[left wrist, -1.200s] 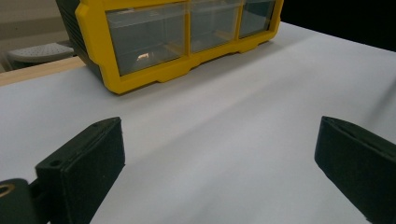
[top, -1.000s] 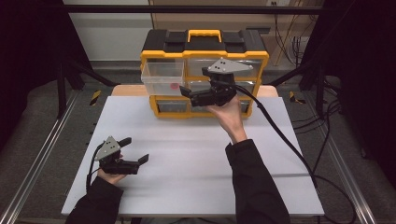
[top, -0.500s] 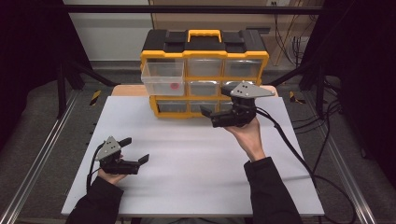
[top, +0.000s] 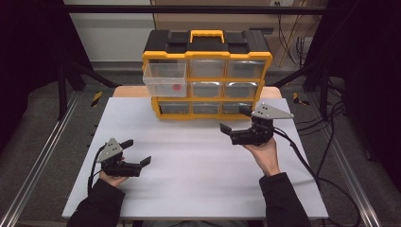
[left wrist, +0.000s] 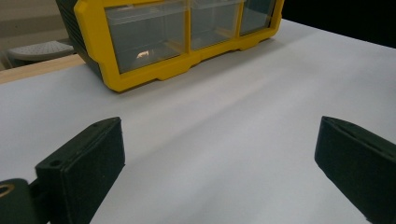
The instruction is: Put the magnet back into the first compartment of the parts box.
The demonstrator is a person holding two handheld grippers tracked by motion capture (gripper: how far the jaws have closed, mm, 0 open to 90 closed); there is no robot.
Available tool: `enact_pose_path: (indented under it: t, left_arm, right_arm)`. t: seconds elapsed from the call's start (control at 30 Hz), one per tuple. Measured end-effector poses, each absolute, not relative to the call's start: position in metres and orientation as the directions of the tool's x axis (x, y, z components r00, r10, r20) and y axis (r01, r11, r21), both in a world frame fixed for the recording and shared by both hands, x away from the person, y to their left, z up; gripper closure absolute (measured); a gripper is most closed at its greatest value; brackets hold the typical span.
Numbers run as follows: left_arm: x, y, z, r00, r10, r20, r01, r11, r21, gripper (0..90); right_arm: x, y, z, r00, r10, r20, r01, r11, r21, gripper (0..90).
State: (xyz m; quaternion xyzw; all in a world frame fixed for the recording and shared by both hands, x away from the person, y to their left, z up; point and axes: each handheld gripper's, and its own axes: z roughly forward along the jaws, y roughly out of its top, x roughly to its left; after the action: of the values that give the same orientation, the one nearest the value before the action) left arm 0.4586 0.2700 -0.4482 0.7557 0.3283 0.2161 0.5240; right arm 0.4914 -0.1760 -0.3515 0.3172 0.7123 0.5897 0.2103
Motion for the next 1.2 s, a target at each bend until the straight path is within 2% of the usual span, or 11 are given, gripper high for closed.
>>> enact_pose_path:
  t: [0.37, 0.97, 1.2]
  left_arm:
    - [0.459, 0.270, -0.448, 0.691, 0.722, -0.016, 0.272, -0.239, 0.932, 1.2]
    - [0.459, 0.268, -0.449, 0.693, 0.721, -0.011, 0.273, -0.248, 0.930, 1.1]
    - [0.459, 0.268, -0.449, 0.693, 0.721, -0.012, 0.272, -0.246, 0.930, 1.1]
  right_arm:
    - [0.480, -0.197, -0.392, -0.692, 0.718, 0.073, 0.246, 0.139, 0.959, 3.5]
    - [0.458, -0.239, -0.442, -0.650, 0.752, 0.111, 0.259, 0.081, 0.962, 2.8]
    - [0.451, -0.256, -0.457, -0.647, 0.755, 0.103, 0.267, 0.098, 0.959, 1.7]
